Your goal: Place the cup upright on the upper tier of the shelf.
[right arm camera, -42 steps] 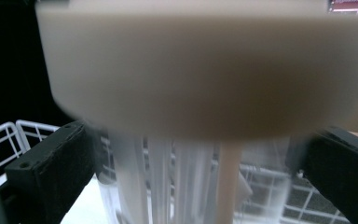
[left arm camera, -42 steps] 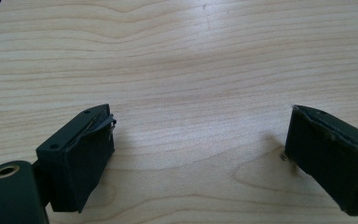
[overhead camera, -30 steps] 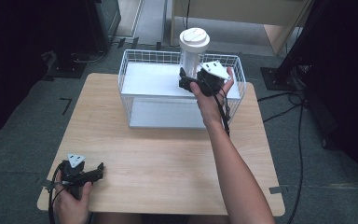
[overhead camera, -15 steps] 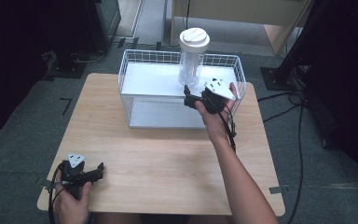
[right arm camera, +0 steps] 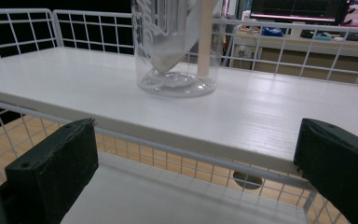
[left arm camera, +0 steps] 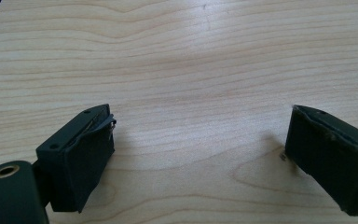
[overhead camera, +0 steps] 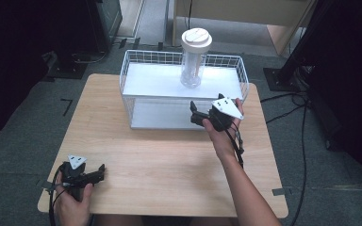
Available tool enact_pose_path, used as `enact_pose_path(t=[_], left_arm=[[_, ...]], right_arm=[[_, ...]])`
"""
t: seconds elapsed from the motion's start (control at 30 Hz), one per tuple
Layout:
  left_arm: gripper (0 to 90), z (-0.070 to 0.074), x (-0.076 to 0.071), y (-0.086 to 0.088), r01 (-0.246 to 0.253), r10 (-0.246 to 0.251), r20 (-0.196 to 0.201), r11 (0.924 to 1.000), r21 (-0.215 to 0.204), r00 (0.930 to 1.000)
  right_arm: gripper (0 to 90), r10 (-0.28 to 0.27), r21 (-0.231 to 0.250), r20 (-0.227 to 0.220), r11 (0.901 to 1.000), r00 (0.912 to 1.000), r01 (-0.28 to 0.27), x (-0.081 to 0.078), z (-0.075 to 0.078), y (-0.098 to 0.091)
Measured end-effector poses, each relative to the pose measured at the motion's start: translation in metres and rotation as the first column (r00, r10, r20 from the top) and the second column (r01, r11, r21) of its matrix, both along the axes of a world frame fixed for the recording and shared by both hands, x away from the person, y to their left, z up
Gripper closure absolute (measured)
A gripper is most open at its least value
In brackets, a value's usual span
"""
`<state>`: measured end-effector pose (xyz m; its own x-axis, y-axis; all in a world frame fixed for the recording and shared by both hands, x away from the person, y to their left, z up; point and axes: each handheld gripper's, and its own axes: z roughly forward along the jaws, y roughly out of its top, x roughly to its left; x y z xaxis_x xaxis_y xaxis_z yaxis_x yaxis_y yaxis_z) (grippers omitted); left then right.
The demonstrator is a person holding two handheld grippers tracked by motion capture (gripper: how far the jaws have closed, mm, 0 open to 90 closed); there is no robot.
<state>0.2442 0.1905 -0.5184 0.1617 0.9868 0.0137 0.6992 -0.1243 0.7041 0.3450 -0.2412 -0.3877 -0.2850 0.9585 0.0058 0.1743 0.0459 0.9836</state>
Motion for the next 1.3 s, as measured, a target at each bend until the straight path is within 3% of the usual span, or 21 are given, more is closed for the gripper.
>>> enact_pose_path(t=[0.27, 0.6, 1.3], left_arm=[[8.4, 0.0, 0.0, 0.0, 0.0, 0.0, 0.0, 1.0, 0.0, 1.0], [8.5, 0.0, 0.0, 0.0, -0.001, 0.001, -0.001, 1.0, -0.002, 1.0], [8.5, 0.0, 0.0, 0.0, 0.0, 0.0, -0.001, 1.0, 0.0, 1.0]], right_arm=[[0.0, 0.003, -0.006, -0.004, 1.0, 1.0, -0.004, -0.02, -0.013, -0.003], [0.0, -0.001, -0.015, -0.027, 0.9999, 0.9996, 0.001, -0.032, -0.032, -0.009], [0.0, -0.06, -0.008, -0.108, 0.9982, 0.9924, 0.059, -0.056, -0.075, -0.044]])
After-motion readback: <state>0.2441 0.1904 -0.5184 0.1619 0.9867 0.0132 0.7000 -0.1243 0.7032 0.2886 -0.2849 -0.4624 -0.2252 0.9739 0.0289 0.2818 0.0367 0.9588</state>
